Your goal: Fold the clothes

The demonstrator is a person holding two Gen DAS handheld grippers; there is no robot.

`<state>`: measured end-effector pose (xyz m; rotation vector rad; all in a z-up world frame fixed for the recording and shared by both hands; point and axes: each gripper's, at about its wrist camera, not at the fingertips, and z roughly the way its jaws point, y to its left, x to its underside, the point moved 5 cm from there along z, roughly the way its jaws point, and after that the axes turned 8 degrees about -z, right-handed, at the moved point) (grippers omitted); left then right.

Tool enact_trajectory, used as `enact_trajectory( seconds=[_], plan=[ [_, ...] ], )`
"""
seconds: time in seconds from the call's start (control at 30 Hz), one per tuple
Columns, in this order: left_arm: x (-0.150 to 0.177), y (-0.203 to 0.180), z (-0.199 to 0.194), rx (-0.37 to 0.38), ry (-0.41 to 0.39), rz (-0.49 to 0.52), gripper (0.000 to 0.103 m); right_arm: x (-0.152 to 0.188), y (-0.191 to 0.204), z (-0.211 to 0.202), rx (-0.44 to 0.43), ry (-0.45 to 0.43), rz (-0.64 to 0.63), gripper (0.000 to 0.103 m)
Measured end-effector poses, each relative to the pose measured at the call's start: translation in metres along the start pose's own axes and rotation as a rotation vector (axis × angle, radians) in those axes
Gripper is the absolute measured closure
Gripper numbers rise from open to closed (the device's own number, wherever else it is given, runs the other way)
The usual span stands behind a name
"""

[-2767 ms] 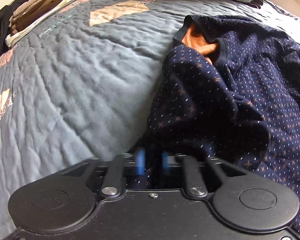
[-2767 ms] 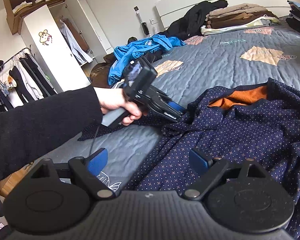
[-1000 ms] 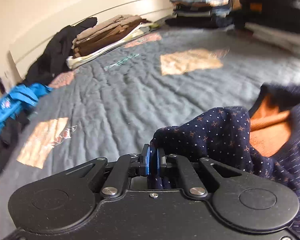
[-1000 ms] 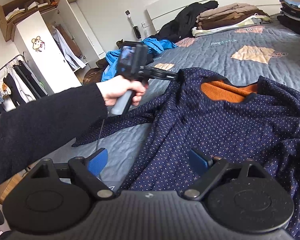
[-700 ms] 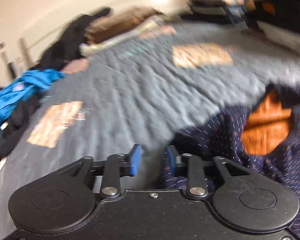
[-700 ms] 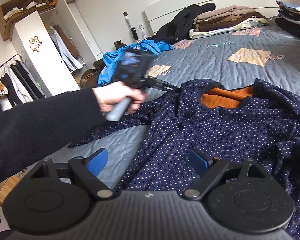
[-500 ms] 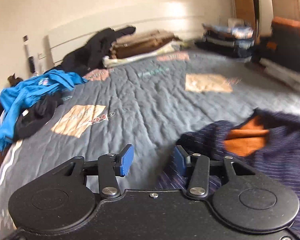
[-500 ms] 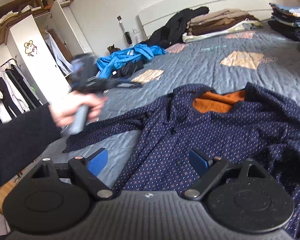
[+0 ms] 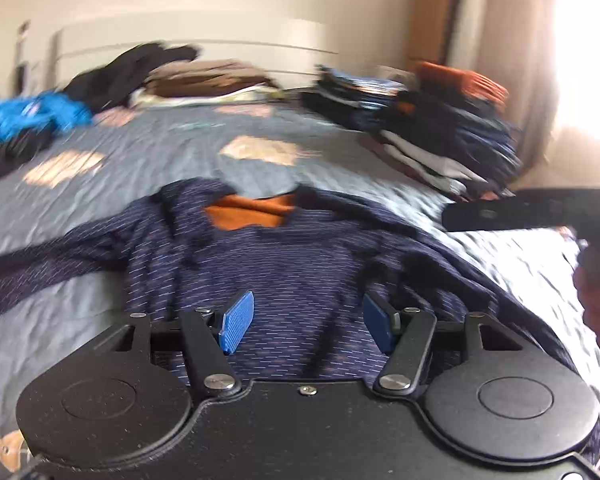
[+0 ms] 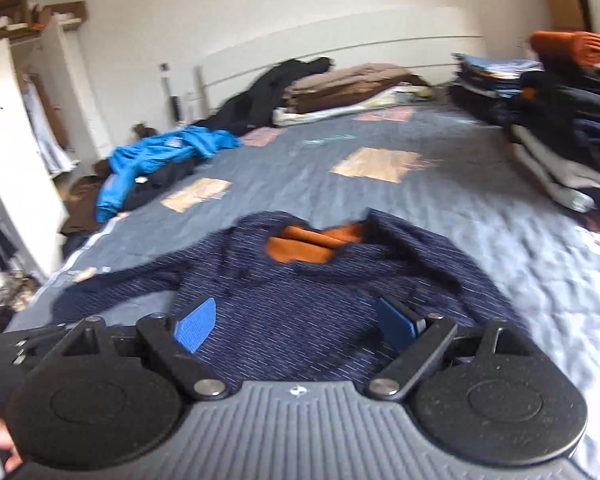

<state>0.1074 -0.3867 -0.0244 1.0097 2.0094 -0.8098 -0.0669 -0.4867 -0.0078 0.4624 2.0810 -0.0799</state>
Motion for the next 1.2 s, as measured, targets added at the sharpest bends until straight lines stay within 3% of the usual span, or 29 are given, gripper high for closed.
enact_trajectory(
  seconds=[0.17,0.4,0.9,1.03,1.2],
  plan=[
    [0.001,-0.022,0.001,0.027,0.017,0.000,0.029,0.027,-0.022,-0.021,0.118,0.035,0.022,0.015],
    [0.006,-0.040,0.003,0.046,0.014,-0.012,0.026,0.057,-0.032,-0.060,0.177,0.112,-0.028,0.015],
    [0.017,-0.072,0.003,0.104,0.031,0.035,0.023,0.142,-0.081,-0.131,0.223,0.452,-0.158,0.015],
    [0.018,-0.074,0.003,0.109,0.030,0.040,0.022,0.162,-0.099,-0.125,0.189,0.513,-0.022,0.016],
    [0.018,-0.073,0.003,0.113,0.032,0.034,0.022,0.174,-0.101,-0.117,0.158,0.533,0.024,0.016]
  ],
)
